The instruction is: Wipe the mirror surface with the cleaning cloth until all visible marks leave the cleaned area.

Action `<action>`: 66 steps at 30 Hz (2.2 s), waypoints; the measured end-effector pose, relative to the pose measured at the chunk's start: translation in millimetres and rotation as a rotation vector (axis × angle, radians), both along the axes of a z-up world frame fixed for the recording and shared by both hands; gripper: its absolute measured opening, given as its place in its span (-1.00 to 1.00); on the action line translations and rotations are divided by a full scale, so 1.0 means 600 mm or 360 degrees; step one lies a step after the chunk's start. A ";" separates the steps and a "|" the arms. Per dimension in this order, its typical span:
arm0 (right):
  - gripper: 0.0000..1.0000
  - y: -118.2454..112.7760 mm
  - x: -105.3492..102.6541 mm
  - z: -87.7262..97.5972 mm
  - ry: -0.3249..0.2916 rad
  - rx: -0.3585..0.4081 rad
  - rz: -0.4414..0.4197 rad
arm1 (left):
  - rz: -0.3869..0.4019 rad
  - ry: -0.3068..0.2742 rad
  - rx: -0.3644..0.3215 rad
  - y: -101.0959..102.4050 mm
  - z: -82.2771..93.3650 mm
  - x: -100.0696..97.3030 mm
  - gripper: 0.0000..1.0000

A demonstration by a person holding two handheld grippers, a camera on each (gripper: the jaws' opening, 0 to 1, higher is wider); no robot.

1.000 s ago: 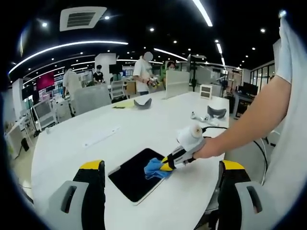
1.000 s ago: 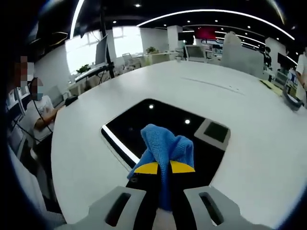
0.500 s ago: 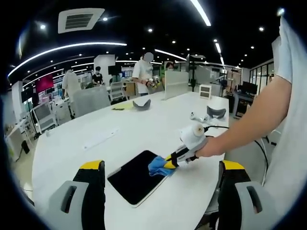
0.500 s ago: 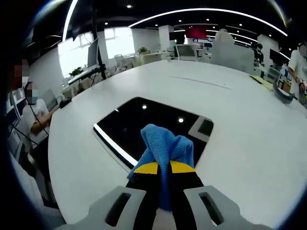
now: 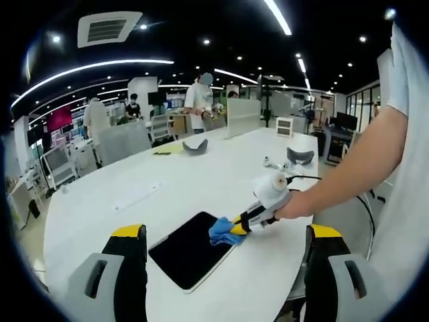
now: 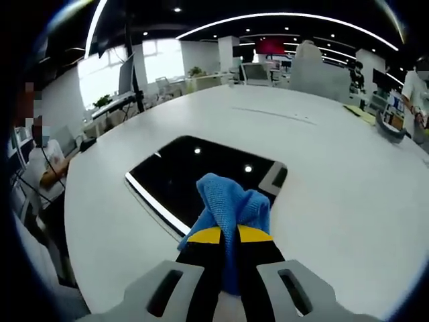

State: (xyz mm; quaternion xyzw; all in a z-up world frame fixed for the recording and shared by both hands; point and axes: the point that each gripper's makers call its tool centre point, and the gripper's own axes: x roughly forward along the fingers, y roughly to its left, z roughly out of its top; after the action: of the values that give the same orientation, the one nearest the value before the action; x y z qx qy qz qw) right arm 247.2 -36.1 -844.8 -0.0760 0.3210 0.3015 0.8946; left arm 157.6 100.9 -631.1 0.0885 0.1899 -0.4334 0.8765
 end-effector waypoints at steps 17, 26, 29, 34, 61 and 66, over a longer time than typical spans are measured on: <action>-0.96 -0.023 -0.014 0.000 -0.0063 0.0026 -0.0254 | -0.0038 -0.0020 0.0014 -0.002 0.004 -0.005 0.99; -0.96 -0.023 -0.012 0.000 -0.0036 0.0017 -0.0359 | -0.0028 -0.0033 0.0002 0.012 0.009 -0.005 0.99; -0.96 -0.023 -0.007 0.000 -0.0027 0.0026 -0.0378 | -0.0018 -0.0038 -0.0008 0.021 0.009 -0.007 0.99; -0.96 -0.022 0.013 0.000 -0.0010 -0.0018 -0.0365 | 0.0017 -0.0012 -0.0061 0.035 0.008 -0.005 0.99; -0.96 -0.015 0.086 0.003 -0.0006 -0.0069 -0.0267 | 0.0075 0.0031 -0.0034 0.057 -0.007 -0.002 0.99; -0.96 -0.013 0.100 0.002 0.0025 -0.0071 -0.0234 | 0.0071 0.0039 -0.0032 0.055 -0.008 -0.003 0.99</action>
State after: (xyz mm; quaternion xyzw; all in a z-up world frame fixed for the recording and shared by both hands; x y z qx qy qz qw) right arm 307.3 -43.7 -843.4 -0.0699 0.3393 0.2284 0.9099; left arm 155.8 134.2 -636.0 0.0701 0.1983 -0.4167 0.8844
